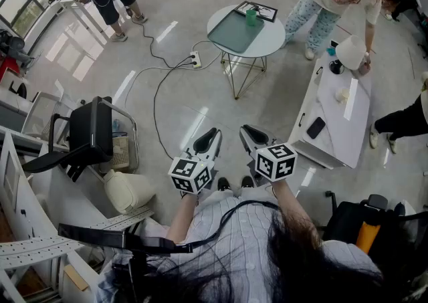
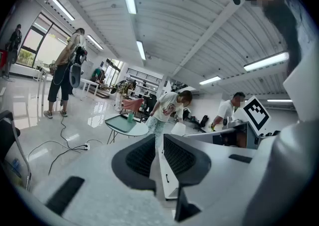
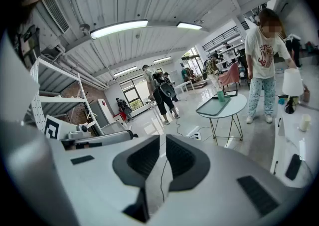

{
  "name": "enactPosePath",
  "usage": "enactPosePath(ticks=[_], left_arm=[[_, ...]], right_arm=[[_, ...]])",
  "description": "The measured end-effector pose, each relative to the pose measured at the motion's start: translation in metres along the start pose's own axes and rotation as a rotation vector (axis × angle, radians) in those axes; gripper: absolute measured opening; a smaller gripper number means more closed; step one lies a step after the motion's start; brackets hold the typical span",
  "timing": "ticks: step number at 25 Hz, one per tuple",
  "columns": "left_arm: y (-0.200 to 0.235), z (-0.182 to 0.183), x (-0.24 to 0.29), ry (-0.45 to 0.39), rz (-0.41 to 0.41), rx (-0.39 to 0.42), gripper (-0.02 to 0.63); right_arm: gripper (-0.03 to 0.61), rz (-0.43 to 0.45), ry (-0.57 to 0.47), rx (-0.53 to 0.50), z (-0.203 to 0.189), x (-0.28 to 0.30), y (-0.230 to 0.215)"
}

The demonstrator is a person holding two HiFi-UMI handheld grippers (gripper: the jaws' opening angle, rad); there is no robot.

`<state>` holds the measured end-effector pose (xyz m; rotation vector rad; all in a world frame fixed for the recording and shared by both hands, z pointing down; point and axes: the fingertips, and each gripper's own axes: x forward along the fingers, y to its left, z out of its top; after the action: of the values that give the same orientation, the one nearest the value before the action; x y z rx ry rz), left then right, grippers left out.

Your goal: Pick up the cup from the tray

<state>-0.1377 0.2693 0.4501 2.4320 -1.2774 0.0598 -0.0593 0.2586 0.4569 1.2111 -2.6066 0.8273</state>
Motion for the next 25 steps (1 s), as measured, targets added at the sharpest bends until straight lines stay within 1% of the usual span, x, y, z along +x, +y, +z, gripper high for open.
enactPosePath(ticks=[13,17,25], left_arm=[[-0.043,-0.007,0.051,0.033,-0.032,0.022,0.051],[-0.048,-0.008,0.065,0.039,-0.028,0.023,0.051],[-0.062,-0.003,0.094,0.021,-0.013,0.032,0.051]], right_arm=[[0.057,0.003,0.000,0.019,0.004,-0.027,-0.045],[0.058,0.013,-0.006,0.030,0.008,-0.031,-0.057],[0.058,0.037,-0.022,0.029,0.021,-0.040,-0.085]])
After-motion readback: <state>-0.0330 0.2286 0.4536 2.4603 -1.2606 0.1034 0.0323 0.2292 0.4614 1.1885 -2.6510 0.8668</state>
